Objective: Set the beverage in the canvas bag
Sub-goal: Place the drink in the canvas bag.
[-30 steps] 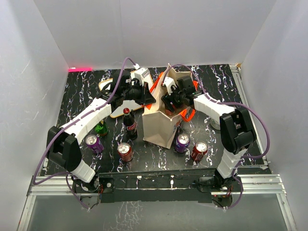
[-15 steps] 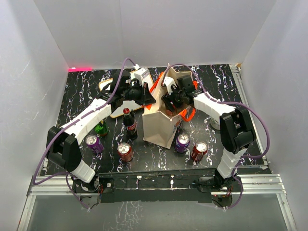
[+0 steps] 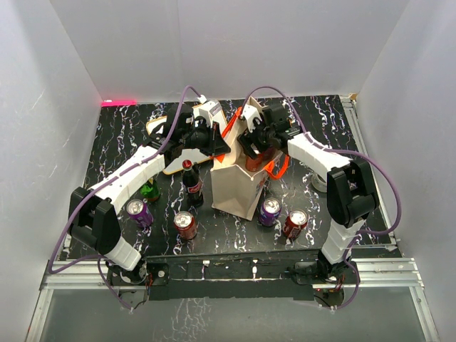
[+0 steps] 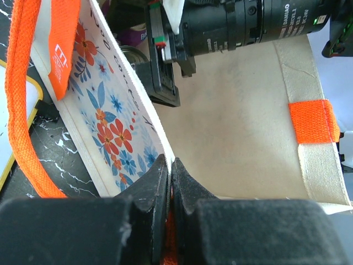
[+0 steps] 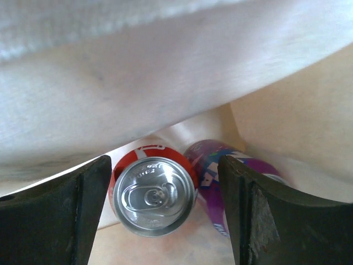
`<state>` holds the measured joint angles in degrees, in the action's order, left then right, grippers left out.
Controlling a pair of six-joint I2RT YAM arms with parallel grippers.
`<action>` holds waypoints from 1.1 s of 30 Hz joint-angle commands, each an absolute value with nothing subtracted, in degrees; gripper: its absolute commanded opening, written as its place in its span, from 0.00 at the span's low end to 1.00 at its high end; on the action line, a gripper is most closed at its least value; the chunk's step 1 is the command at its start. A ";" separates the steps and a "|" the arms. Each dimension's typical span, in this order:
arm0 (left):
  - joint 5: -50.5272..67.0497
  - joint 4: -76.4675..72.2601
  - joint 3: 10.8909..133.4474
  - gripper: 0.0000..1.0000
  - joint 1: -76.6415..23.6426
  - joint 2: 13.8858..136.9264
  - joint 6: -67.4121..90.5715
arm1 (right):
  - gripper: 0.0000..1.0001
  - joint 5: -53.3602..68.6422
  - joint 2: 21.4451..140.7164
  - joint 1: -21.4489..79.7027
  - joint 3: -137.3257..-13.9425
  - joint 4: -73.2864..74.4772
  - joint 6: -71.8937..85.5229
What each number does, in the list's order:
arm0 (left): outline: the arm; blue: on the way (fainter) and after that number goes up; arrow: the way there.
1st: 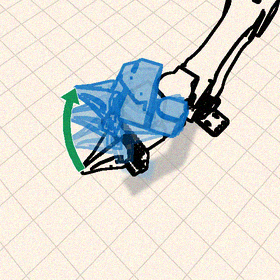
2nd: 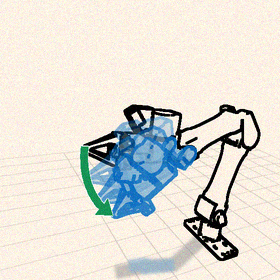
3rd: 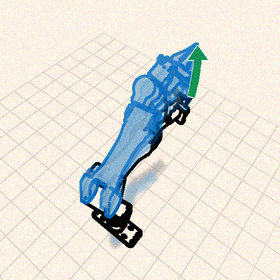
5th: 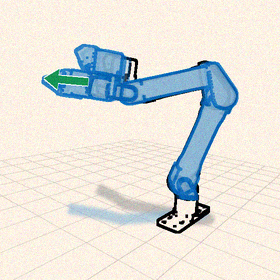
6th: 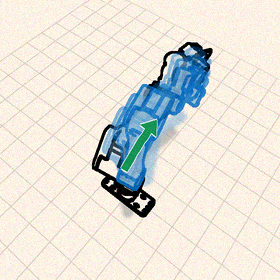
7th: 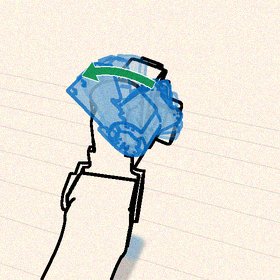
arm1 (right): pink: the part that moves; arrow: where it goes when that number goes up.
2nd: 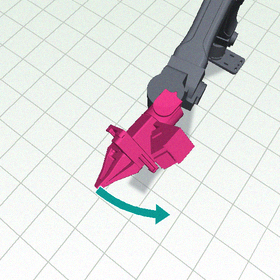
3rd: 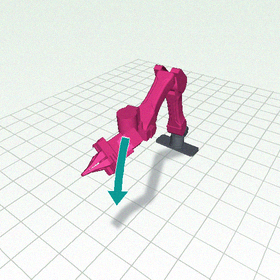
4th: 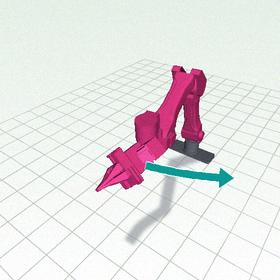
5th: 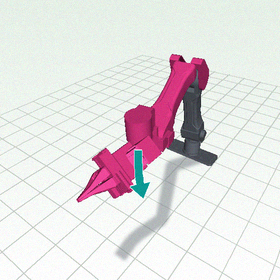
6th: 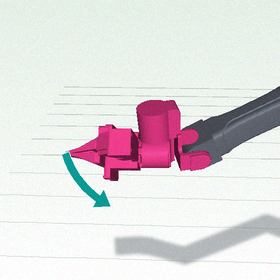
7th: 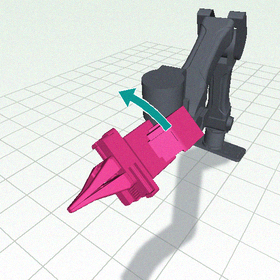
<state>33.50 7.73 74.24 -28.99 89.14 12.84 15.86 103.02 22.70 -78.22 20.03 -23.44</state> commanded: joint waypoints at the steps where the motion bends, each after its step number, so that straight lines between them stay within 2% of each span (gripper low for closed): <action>1: 35.59 9.75 73.92 0.00 -29.17 85.95 12.22 | 0.81 14.04 101.37 21.61 -81.63 16.66 -23.19; 33: 35.85 9.57 74.56 0.00 -29.16 86.13 12.74 | 0.81 14.30 89.97 21.65 -88.39 23.73 -20.75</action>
<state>33.63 7.75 74.26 -28.99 89.06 12.95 14.48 94.59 21.96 -84.88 23.42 -21.89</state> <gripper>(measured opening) 0.031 0.818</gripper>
